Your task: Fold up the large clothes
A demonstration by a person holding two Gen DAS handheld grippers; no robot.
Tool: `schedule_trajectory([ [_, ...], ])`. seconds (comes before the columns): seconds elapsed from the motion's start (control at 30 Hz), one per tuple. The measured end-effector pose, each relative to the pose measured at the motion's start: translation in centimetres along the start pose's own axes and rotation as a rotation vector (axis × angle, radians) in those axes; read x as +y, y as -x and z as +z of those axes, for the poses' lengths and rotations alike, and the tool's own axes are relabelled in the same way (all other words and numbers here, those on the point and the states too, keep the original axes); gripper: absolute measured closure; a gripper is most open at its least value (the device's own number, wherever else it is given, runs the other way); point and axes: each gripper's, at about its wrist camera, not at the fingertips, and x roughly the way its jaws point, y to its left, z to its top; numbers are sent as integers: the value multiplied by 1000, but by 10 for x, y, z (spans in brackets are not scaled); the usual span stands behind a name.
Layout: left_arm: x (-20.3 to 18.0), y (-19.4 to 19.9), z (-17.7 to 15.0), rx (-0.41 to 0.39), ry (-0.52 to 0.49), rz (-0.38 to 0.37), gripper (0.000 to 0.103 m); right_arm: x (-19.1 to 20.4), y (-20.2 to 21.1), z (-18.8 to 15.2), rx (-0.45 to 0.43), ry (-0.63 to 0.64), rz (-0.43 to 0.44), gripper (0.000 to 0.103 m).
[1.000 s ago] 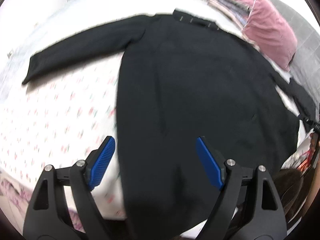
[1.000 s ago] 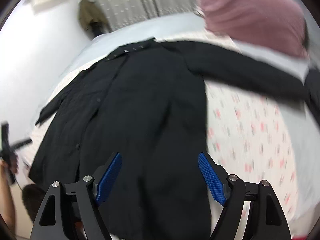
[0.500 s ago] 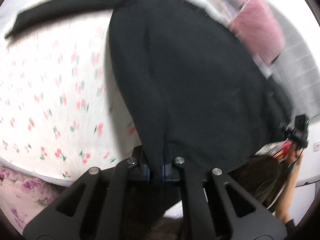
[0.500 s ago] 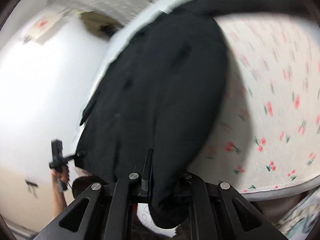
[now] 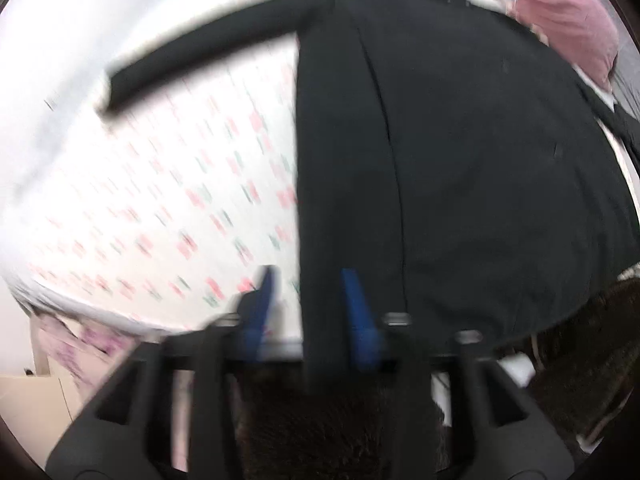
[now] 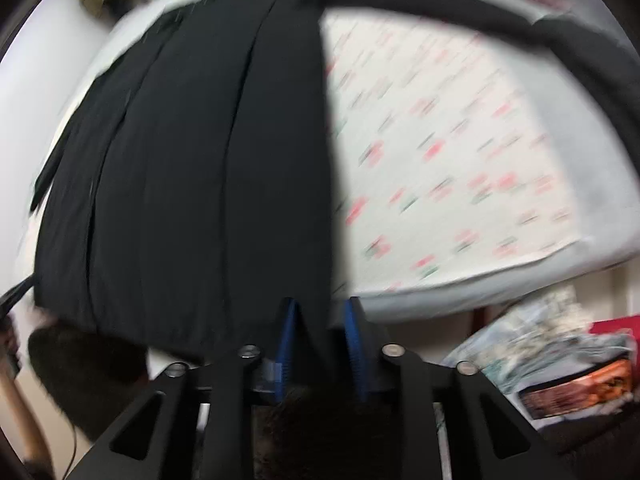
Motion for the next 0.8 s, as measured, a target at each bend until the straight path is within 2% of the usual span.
schedule_trajectory([
  [0.03,-4,11,6,-71,0,14,25,2,11,3,-57,7,-52,67],
  [0.07,-10,19,13,-144,-2,18,20,9,23,9,-123,26,-112,59],
  [0.1,-18,24,21,-201,-9,12,20,17,30,14,-174,39,-144,44],
  [0.17,-28,21,35,-264,-19,-16,19,36,36,25,-267,61,-158,28],
  [0.23,-43,9,47,-292,-19,-63,17,72,31,42,-357,111,-132,25],
  [0.33,-84,-21,76,-313,-21,-103,17,124,1,73,-404,193,-119,25],
  [0.43,-103,-55,89,-324,-17,-80,17,180,-48,111,-427,251,-79,25],
  [0.47,-96,-65,89,-321,-7,-64,17,188,-65,117,-427,256,-68,25],
  [0.53,-82,-99,90,-241,44,-32,17,183,-97,130,-431,250,-74,25],
  [0.57,-67,-112,84,-213,68,-78,15,183,-109,132,-424,247,-88,24],
  [0.6,-56,-105,78,-254,90,-151,15,173,-126,134,-405,237,-92,18],
  [0.63,-49,-100,77,-246,105,-162,15,152,-128,135,-423,188,21,18],
  [0.67,-41,-97,74,-208,98,-134,15,130,-120,138,-439,110,129,18],
  [0.73,-28,-94,63,-179,44,-100,14,103,-109,136,-458,14,206,19],
  [0.77,-19,-93,53,-178,17,-85,11,93,-108,135,-449,-19,168,18],
  [0.8,-10,-89,46,-180,8,-65,7,83,-107,137,-426,-57,80,18],
])
